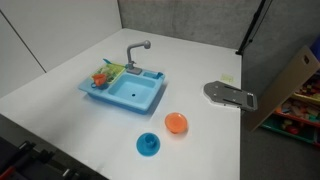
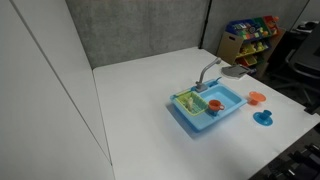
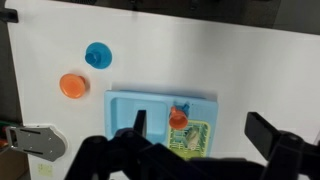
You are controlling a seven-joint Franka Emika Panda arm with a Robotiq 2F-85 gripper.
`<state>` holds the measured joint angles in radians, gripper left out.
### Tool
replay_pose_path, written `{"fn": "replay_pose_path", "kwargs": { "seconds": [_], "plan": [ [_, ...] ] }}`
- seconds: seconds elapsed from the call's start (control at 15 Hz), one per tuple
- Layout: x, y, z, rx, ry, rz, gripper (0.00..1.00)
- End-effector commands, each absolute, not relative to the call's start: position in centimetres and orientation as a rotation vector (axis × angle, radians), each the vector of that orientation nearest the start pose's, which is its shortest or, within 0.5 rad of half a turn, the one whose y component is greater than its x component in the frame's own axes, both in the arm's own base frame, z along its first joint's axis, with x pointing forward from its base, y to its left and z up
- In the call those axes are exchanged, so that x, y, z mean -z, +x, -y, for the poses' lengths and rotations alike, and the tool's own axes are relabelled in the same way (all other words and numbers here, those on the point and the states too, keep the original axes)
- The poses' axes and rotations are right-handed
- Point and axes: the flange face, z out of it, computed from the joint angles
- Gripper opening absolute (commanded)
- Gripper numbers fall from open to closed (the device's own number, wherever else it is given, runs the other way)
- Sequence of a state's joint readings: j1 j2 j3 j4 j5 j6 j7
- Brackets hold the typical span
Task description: Put the orange cup in the toy sink
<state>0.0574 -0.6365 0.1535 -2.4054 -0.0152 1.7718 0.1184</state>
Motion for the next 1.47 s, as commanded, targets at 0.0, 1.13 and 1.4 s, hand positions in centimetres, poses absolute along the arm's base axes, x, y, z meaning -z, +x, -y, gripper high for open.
{"fn": "replay_pose_path", "kwargs": {
  "seconds": [0.0,1.13,1.4],
  "plan": [
    [-52.7,36.9,-8.6,-0.012,-3.222,0.171,1.0],
    [-44.3,46.0,-10.3,0.096,-3.14,0.242,1.0],
    [-41.6,47.5,-10.1,0.033,-3.171,0.19,1.0]
  ]
}}
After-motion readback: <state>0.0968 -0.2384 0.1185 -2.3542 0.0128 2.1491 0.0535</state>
